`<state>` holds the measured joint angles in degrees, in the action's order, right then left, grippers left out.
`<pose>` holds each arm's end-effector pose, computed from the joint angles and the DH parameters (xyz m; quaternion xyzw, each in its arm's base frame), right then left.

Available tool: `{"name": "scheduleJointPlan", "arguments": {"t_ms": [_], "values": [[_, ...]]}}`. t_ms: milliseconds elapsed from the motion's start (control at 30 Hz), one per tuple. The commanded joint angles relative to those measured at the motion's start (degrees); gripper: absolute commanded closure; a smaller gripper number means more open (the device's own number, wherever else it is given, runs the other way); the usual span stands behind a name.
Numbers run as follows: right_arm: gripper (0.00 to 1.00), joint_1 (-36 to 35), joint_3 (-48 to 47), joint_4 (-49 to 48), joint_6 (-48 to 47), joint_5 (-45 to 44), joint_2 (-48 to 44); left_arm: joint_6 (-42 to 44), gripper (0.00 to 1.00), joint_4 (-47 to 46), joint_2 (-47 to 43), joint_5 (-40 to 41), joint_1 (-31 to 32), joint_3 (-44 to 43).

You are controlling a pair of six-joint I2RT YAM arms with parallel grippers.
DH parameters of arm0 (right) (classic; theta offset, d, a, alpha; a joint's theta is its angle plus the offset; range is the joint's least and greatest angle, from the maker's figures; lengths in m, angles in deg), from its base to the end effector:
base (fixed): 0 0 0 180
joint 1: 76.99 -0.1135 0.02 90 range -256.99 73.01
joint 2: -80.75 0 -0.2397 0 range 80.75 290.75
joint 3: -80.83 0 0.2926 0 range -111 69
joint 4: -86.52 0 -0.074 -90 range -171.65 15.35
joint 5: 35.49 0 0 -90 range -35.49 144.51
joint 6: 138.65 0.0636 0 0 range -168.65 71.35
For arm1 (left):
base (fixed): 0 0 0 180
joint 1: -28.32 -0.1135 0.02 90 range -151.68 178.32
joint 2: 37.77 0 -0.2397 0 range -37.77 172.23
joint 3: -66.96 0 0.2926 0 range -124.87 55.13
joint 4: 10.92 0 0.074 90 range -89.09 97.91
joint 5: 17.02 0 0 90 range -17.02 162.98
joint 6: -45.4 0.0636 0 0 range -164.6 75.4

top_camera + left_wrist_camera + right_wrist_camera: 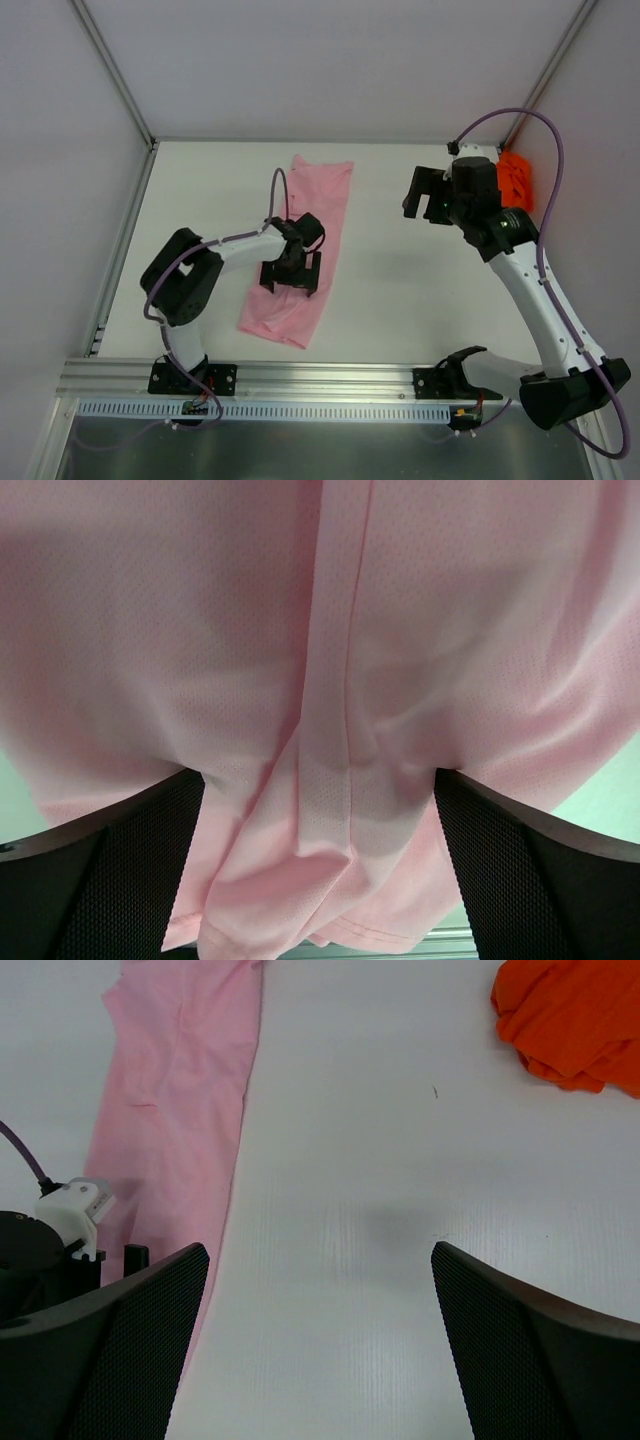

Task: Fold and stack the t-shirts
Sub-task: Rotate the tshirt 90 degrees

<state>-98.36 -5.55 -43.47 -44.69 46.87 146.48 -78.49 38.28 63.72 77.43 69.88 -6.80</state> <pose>0.2962 0.1068 0.3680 -0.0971 0.8565 0.0543 0.5041 0.2710 -0.2337 0.0784 0.0620 0.9908 -0.0391 0.1136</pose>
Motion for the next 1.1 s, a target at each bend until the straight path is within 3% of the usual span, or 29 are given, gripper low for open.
{"name": "scheduleJointPlan", "arguments": {"t_ms": [0,100,400,533,767,867,1067], "values": [[0.04,2.46,-0.51,-2.22,1.83,0.60,1.15,-9.42,0.01,-3.36,12.29,-1.45,3.00,-7.13],[0.04,3.95,-0.95,-2.40,1.40,2.10,2.29,-11.54,0.01,0.77,17.49,-1.12,4.05,-15.04],[0.04,5.46,-0.78,-4.42,0.78,6.58,5.98,-14.27,0.01,8.94,20.67,2.75,7.22,-33.05],[0.04,5.46,-2.96,-5.74,1.31,10.09,8.70,-14.97,0.01,11.50,17.70,4.08,7.57,-34.22],[0.03,5.54,-4.74,-6.88,0.95,17.57,10.82,-16.56,0.01,12.21,-0.49,7.06,7.66,-25.63],[0.04,5.54,-2.63,-7.23,1.04,17.83,9.50,-17.88,0.01,9.23,-7.17,7.86,7.57,-16.32],[0.03,3.98,13.87,-9.51,5.52,25.74,3.81,-13.14,0.01,-7.70,-22.09,0.75,7.57,5.04]]}}
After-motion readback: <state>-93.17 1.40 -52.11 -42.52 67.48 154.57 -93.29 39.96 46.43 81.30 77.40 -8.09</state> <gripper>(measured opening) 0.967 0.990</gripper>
